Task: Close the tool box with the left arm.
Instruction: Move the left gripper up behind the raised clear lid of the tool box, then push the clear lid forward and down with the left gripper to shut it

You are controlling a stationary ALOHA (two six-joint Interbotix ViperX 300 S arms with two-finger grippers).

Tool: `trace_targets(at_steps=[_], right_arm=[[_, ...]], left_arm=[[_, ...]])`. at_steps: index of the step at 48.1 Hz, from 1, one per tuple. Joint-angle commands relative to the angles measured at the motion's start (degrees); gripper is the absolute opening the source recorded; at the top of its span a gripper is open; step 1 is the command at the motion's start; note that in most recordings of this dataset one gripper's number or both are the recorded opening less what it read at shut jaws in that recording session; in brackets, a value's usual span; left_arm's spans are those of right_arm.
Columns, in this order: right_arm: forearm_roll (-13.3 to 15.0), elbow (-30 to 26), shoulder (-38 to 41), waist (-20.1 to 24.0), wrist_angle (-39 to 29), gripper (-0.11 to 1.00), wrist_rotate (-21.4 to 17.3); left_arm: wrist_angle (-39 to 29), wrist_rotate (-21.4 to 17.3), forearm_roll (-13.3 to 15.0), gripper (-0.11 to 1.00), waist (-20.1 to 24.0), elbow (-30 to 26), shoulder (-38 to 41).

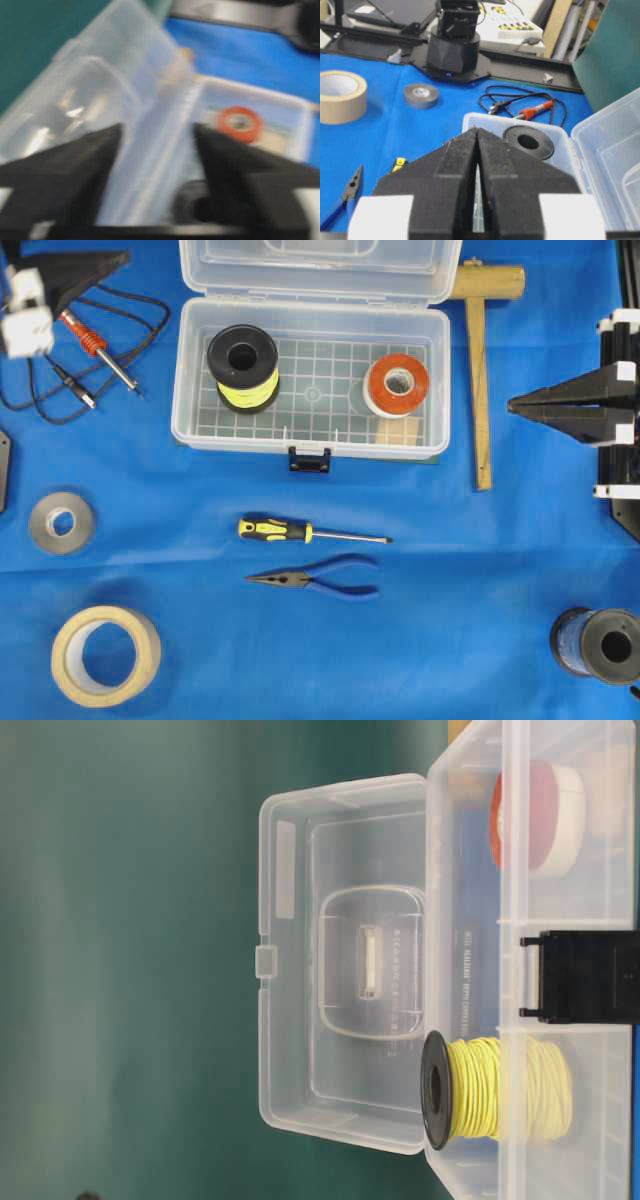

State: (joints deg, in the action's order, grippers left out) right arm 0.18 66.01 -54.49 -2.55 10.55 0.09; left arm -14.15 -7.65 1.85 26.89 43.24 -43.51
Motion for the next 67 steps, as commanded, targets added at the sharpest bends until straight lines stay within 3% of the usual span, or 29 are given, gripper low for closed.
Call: trace_targets(at_steps=[1, 6, 15, 28, 35, 43, 67], right_arm=[[-0.09, -1.58, 0.62, -0.09, -0.53, 0.0, 0.0], [-0.09, -1.49, 0.62, -0.09, -1.32, 0.0, 0.0], [0.0, -1.41, 0.88, -0.09, -1.49, 0.0, 0.0], [0.0, -1.05, 2.2, -0.62, -1.49, 0.0, 0.0], [0.0, -0.97, 2.46, -0.88, -1.49, 0.0, 0.0], [0.0, -0.97, 2.55, -0.88, -1.76, 0.0, 0.0], [-0.09, -0.97, 2.72, -0.97, -2.02, 0.0, 0.09]], left_arm=[[0.09, -1.23, -0.09, 0.68, 3.43, -3.52, 3.78], [0.09, -5.01, -0.09, 0.87, 5.89, -5.8, 8.61], [-0.97, -5.36, -0.7, 0.89, 10.28, -13.1, 19.07], [-3.78, -6.15, -0.88, 0.89, 12.74, -25.22, 33.31], [-5.36, -9.76, -0.53, 0.89, 13.36, -29.53, 38.67], [-6.68, -12.39, -0.26, 0.89, 13.62, -31.64, 42.98], [-13.36, -11.78, 0.09, 0.89, 11.25, -29.62, 43.95]])
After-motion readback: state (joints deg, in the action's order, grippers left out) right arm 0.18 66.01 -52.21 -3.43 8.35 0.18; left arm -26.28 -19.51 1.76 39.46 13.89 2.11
